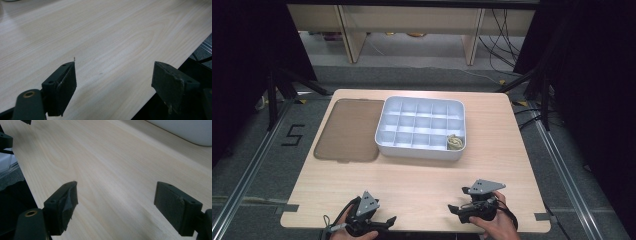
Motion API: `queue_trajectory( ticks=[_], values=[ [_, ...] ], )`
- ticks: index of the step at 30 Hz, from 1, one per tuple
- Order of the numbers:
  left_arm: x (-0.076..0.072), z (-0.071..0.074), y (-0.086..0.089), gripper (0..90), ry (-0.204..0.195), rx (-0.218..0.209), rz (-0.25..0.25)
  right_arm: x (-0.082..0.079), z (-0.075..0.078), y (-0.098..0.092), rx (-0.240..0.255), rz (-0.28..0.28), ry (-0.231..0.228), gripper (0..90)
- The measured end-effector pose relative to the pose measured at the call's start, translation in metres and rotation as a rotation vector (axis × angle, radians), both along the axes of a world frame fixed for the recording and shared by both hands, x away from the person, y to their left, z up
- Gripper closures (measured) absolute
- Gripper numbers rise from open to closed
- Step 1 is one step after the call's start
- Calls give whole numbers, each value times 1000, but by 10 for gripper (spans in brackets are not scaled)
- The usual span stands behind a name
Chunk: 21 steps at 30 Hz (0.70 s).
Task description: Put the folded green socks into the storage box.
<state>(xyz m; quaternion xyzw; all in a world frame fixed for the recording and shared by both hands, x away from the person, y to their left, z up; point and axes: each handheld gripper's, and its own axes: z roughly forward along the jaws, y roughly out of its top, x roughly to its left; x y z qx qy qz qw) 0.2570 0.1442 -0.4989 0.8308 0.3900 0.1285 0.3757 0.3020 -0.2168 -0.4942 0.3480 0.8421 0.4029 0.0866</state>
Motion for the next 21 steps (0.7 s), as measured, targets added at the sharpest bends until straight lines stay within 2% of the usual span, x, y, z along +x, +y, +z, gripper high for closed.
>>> queue_trajectory(
  ticks=[1, 3, 4, 6, 9, 10, 12, 14, 16, 18, 19, 21],
  values=[
    [0, 0, 2, 191, -3, 24, -20, -1, 0, -1, -5, 10, 0, 195],
    [0, 0, 3, 191, 10, 29, -22, -4, 0, -2, -1, 0, 9, 193],
    [0, 1, 4, 191, 14, 50, -34, -4, 0, -2, 2, -1, -5, 192],
    [-2, -1, -2, 191, 1, -22, 12, -4, -2, -3, -4, 7, -8, 190],
    [-1, -1, -1, 191, -9, -10, 8, -5, -2, -3, 0, 8, -5, 186],
    [-1, -1, 0, 191, 3, -14, 10, -4, -3, -3, 0, 9, -7, 185],
    [0, -1, 1, 191, -11, -6, 1, -4, -3, -3, 0, 9, -6, 181],
    [0, -1, 0, 191, -9, -11, 2, -4, -4, -3, 1, 13, -7, 181],
    [0, -1, 1, 191, -2, 2, -1, -4, -4, -2, 5, 14, -8, 181],
    [1, -3, 1, 191, -1, 1, 15, -4, -4, -2, 1, 13, -9, 181],
    [0, -2, 1, 191, 3, 6, 6, -4, -4, -2, 5, 21, -5, 181],
    [2, -3, 2, 191, -7, 8, 8, -4, -4, -3, 8, 7, -3, 181]
  ],
)
